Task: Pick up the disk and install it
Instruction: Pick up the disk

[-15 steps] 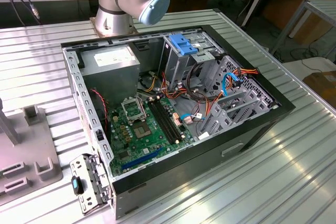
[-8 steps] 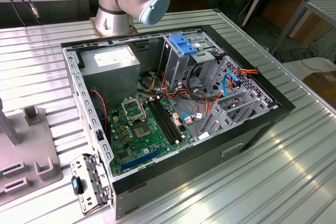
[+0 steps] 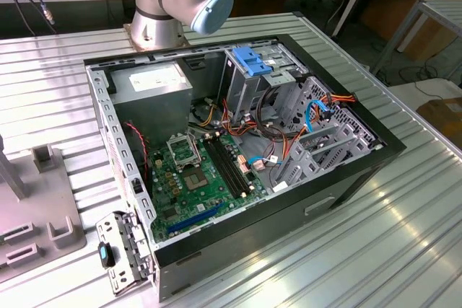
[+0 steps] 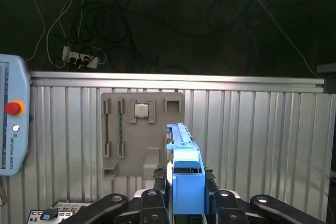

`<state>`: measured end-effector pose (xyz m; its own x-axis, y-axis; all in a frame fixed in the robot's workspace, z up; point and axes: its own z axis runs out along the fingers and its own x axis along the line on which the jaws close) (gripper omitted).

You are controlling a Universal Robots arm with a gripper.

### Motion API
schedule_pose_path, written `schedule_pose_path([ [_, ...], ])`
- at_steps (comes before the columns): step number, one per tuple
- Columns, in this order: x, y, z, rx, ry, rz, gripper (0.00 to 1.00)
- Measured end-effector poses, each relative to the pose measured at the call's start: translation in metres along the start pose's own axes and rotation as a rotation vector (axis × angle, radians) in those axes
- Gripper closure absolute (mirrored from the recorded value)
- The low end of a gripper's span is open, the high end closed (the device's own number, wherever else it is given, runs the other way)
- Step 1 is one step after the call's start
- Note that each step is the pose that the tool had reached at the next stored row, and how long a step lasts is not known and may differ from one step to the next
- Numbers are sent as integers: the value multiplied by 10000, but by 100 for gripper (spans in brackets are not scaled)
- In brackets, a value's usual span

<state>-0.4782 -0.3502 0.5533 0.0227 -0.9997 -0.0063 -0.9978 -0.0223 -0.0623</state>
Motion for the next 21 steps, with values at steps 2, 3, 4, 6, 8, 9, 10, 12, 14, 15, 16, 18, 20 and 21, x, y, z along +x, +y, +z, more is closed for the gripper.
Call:
schedule_pose_path([
  [2, 0, 0, -1, -1, 0, 0, 64],
  [3, 0, 0, -1, -1, 0, 0, 64],
  [4, 0, 0, -1, -2, 1, 0, 64],
  [6, 0, 0, -1, -1, 1, 0, 64],
  [8, 0, 0, -1, -1, 0, 0, 64],
  [9, 0, 0, -1, 0, 0, 0, 64],
  [10, 0, 0, -2, -1, 0, 0, 64],
  [12, 0, 0, -2, -1, 0, 0, 64],
  [14, 0, 0, -2, -1, 0, 0, 64],
  [15, 0, 0, -2, -1, 0, 0, 64],
  [16, 0, 0, -2, -1, 1, 0, 64],
  [18, 0, 0, -3, -1, 0, 0, 64],
  [20, 0, 0, -3, 0, 0, 0, 64],
  [21, 0, 0, -3, -1, 0, 0, 64],
])
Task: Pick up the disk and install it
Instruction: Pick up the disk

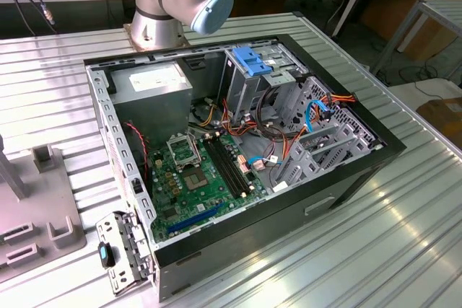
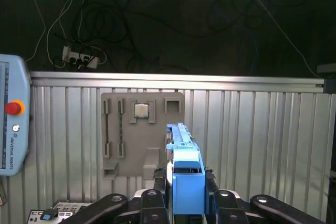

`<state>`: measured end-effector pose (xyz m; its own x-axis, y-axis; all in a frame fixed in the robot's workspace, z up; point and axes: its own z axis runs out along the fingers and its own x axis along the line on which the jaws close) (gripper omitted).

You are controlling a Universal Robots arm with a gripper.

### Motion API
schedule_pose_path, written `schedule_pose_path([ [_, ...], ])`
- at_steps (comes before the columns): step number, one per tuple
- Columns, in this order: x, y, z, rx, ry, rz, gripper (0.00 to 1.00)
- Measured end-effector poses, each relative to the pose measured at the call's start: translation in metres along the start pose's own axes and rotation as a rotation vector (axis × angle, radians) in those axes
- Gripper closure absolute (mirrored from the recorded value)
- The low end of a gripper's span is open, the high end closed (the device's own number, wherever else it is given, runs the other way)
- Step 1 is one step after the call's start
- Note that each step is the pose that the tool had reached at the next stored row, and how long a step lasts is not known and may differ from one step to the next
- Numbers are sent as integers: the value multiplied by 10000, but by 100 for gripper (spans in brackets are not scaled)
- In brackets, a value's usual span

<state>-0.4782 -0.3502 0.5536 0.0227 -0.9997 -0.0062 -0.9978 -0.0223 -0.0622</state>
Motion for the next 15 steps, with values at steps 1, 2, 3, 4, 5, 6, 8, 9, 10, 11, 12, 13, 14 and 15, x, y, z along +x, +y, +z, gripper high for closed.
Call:
schedule_pose_path([
  [1, 0, 0, 0, 0, 0, 0, 64],
  [2, 0, 0, 0, 0, 0, 0, 64],
  [3, 0, 0, -1, -1, 0, 0, 64],
  [4, 0, 0, 0, 0, 0, 0, 64],
  [5, 0, 0, -4, 0, 0, 0, 64],
  [6, 0, -1, -10, 0, 0, 0, 64],
  [8, 0, -1, -10, 0, 0, 0, 64],
  [9, 0, -1, -10, 0, 0, 0, 64],
  [10, 0, 0, -10, 0, -1, 0, 64],
  [11, 0, -1, -10, 1, 0, 0, 64],
  [12, 0, -1, -11, 1, 0, 0, 64],
  [13, 0, -1, -13, 0, 0, 0, 64],
  [14, 0, -1, -13, 0, 0, 0, 64],
  [15, 0, -1, -13, 0, 0, 0, 64],
])
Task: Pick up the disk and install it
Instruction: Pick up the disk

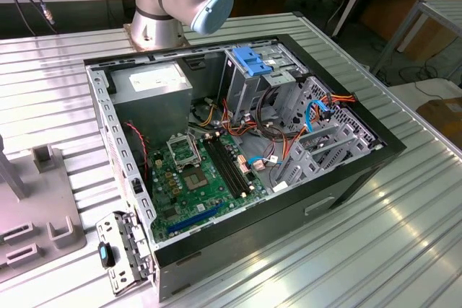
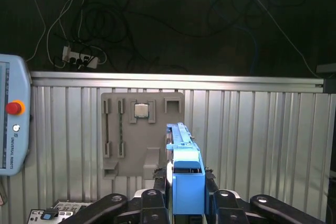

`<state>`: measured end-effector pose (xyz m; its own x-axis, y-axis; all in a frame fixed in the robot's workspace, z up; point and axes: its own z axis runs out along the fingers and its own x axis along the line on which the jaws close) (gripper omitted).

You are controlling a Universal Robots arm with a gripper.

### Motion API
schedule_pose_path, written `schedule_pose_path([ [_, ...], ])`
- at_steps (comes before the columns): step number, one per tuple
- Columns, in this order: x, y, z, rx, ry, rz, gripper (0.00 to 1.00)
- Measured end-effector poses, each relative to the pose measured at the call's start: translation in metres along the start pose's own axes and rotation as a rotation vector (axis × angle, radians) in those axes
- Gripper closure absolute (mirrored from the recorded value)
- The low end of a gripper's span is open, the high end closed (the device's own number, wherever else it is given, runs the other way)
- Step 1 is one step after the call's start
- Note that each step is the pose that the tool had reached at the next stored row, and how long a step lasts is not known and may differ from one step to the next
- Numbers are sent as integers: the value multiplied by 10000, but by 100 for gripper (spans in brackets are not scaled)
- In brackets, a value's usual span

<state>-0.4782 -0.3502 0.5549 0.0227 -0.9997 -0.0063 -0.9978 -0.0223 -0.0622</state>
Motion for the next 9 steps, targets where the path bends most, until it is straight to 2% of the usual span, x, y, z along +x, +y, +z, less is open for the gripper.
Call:
schedule_pose_path([
  [9, 0, 0, -1, 0, 0, -1, 64],
])
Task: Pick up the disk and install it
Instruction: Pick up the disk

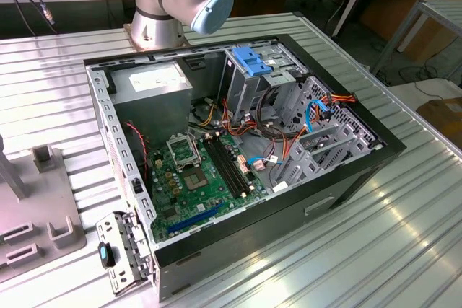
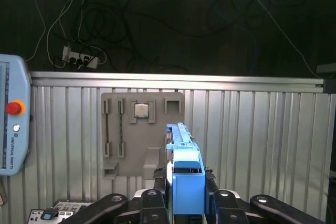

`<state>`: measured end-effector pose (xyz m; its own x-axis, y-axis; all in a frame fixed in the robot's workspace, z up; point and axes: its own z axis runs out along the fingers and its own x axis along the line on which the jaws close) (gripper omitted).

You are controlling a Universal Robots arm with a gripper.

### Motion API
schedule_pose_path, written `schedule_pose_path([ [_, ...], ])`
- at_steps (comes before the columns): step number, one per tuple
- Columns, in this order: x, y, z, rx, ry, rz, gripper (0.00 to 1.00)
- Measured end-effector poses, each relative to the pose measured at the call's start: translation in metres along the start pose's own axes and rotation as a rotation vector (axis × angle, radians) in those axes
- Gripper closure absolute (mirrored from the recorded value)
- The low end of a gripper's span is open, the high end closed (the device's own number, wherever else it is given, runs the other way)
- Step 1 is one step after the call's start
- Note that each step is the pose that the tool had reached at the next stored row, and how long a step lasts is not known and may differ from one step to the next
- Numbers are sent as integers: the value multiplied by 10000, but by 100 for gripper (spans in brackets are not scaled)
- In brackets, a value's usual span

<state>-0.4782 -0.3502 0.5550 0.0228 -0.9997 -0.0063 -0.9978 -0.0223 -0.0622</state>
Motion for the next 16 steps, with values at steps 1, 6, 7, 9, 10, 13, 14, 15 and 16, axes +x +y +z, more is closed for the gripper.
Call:
schedule_pose_path([
  [1, 0, 0, 0, 0, 0, 0, 64],
  [6, 0, 0, -1, 0, 0, 0, 64],
  [7, 0, 0, -1, 0, 0, 0, 64],
  [9, 0, 0, -1, 0, 0, 0, 64],
  [10, 0, 0, -1, 0, 0, 0, 64],
  [13, 0, 0, -2, 0, 0, 0, 64],
  [14, 0, 0, -2, 0, 0, 0, 64],
  [15, 0, 0, -2, 0, 1, 0, 64],
  [16, 0, 0, -2, 0, 0, 0, 64],
])
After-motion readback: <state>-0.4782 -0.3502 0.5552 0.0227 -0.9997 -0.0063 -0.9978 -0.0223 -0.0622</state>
